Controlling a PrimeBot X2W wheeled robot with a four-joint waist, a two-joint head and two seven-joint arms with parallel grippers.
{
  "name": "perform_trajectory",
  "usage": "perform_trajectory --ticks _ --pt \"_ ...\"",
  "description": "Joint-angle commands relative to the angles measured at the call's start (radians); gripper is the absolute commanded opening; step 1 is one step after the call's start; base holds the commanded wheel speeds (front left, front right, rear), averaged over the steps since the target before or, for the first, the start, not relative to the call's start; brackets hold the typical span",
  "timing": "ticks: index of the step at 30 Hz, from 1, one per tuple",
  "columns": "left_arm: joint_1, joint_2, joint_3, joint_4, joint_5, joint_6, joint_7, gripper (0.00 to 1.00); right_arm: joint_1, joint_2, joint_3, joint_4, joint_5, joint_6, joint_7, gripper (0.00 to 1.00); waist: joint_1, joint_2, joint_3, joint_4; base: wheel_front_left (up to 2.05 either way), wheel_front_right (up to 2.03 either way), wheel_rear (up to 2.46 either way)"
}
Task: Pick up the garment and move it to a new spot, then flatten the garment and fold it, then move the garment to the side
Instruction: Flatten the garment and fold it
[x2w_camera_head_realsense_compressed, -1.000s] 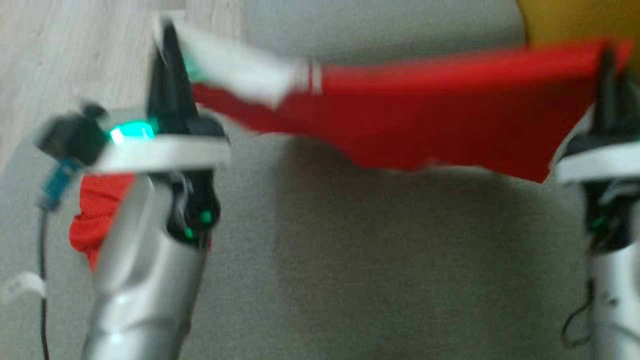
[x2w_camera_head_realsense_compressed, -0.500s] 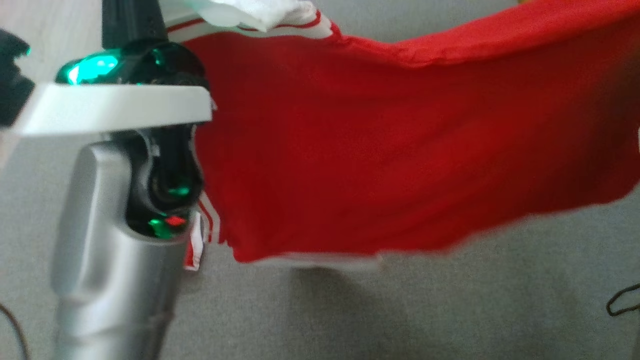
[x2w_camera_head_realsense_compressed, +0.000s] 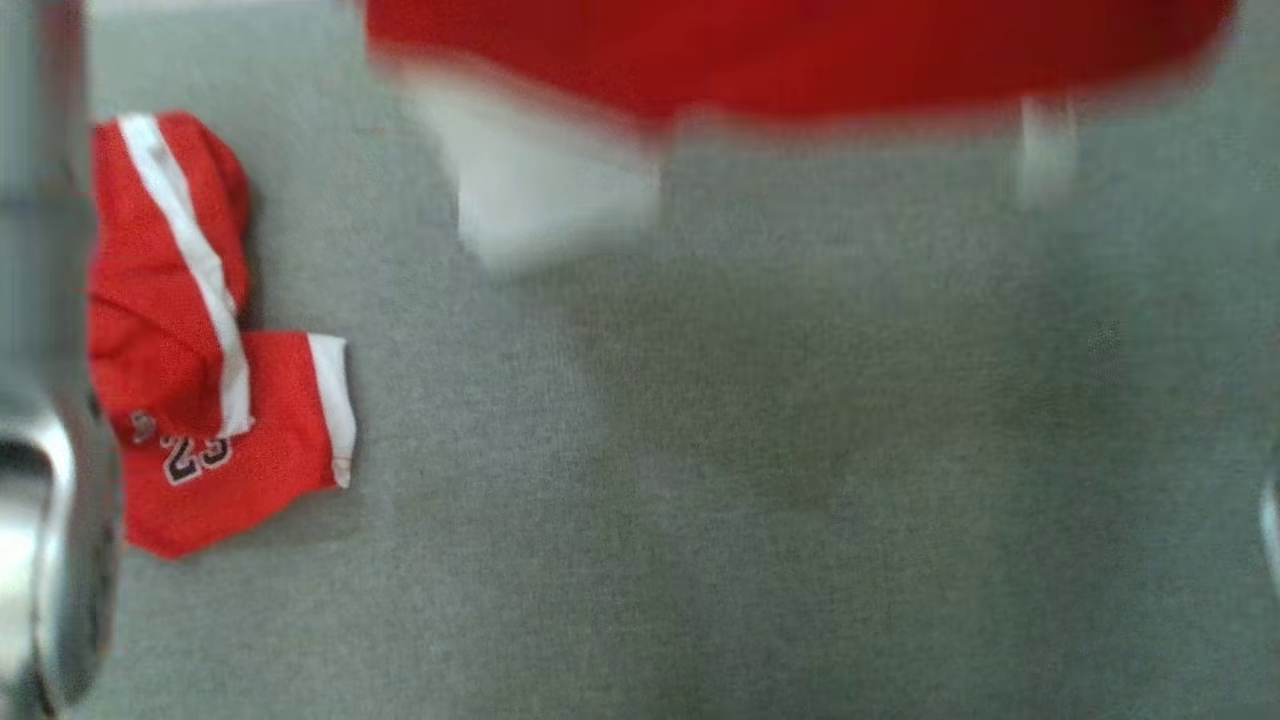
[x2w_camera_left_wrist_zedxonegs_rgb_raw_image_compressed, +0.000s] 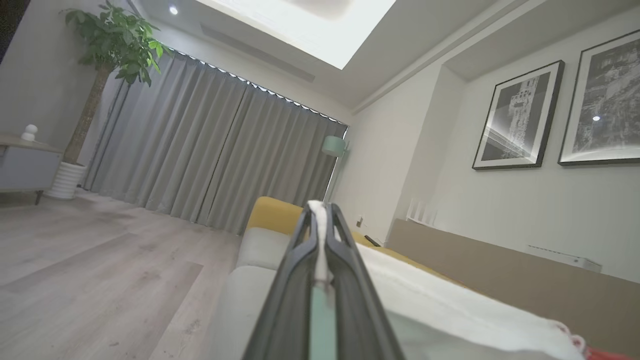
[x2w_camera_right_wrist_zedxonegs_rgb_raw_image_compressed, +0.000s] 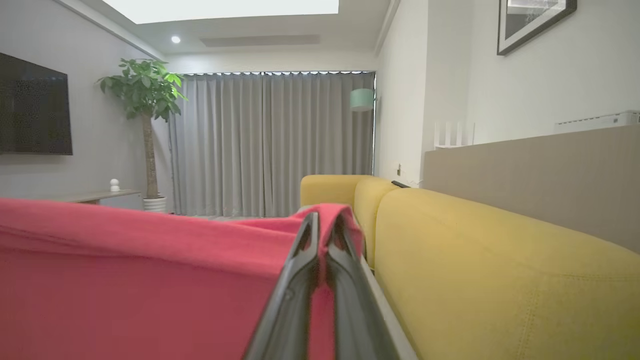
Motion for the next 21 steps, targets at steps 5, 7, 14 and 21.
perform_trajectory --ticks 5,7,14,21 --pt "-0.130 0.015 0.005 0.183 0.032 -0.046 -0.096 0.00 -0.137 -0.001 0.011 0.234 -0.068 -0.001 -0.156 0.00 -0.0006 0.0001 0.047 0.023 0.00 0.00 0.00" --pt "-0.140 -0.002 -0.008 0.242 0.034 -0.077 -0.124 0.00 -0.149 0.001 0.018 0.317 -0.078 -0.001 -0.202 0.00 -0.0006 0.0001 0.049 0.028 0.00 0.00 0.00" --pt "-0.043 -0.028 -0.069 0.355 0.038 -0.144 -0.197 0.00 -0.039 -0.051 0.127 0.517 -0.045 -0.001 -0.273 0.00 -0.0006 0.0001 0.027 0.043 0.00 0.00 0.00" --pt "0.193 -0.001 -0.269 0.324 0.043 -0.160 -0.138 0.00 0.141 -0.130 0.268 0.599 0.043 -0.001 -0.199 0.00 -0.0006 0.0001 -0.027 0.057 0.00 0.00 0.00"
